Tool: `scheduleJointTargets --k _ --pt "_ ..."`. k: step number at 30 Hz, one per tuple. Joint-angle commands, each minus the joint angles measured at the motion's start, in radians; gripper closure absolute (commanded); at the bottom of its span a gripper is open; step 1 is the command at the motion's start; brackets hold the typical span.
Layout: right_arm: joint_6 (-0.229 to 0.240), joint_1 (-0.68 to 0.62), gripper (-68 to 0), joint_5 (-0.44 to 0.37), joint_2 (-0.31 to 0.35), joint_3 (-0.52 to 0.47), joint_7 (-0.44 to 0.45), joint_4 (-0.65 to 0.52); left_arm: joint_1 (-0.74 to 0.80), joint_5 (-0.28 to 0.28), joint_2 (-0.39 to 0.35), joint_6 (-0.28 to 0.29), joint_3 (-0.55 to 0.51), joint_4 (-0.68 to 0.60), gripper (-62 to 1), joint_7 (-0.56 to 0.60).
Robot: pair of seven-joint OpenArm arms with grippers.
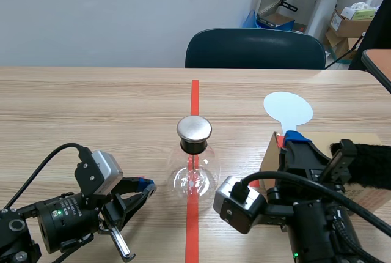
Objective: Do the electroscope experiment
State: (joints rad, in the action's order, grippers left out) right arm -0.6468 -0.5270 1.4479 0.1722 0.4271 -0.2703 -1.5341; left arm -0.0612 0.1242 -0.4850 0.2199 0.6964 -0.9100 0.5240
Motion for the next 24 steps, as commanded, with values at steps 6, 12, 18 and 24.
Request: scheduleJointTargets --k 6,12,18,24 --pt "-0.011 0.011 -1.8 0.000 0.002 -0.007 0.061 -0.016 -0.003 0.010 0.005 0.003 0.001 -0.016 -5.5 0.010" --pt "-0.011 0.011 -1.8 0.000 0.002 -0.007 0.183 -0.016 -0.003 0.010 0.005 0.003 0.001 -0.016 -5.5 0.010" --pt "-0.011 0.011 -1.8 0.000 0.002 -0.007 0.322 -0.016 -0.003 0.010 0.005 0.003 0.001 -0.016 -5.5 0.010" --pt "-0.011 0.011 -1.7 0.000 0.002 -0.007 0.427 -0.016 -0.003 0.010 0.005 0.003 0.001 -0.016 -5.5 0.010"
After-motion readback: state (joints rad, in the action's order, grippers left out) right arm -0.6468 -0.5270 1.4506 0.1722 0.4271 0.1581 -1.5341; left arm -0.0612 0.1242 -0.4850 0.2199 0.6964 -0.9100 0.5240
